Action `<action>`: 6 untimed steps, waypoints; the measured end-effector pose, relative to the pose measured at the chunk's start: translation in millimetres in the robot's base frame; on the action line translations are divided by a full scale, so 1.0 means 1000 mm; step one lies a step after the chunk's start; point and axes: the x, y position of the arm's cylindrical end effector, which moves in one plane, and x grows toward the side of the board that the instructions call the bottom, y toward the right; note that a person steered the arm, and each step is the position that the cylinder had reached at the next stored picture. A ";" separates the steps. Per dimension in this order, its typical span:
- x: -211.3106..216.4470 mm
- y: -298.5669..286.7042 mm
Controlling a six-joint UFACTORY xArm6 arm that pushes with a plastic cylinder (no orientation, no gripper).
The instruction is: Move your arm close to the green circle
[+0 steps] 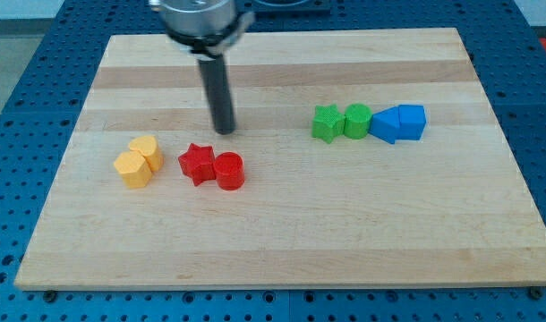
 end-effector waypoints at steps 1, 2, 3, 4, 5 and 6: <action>0.025 0.056; 0.039 0.113; 0.037 0.160; 0.025 0.166; 0.025 0.166; 0.025 0.181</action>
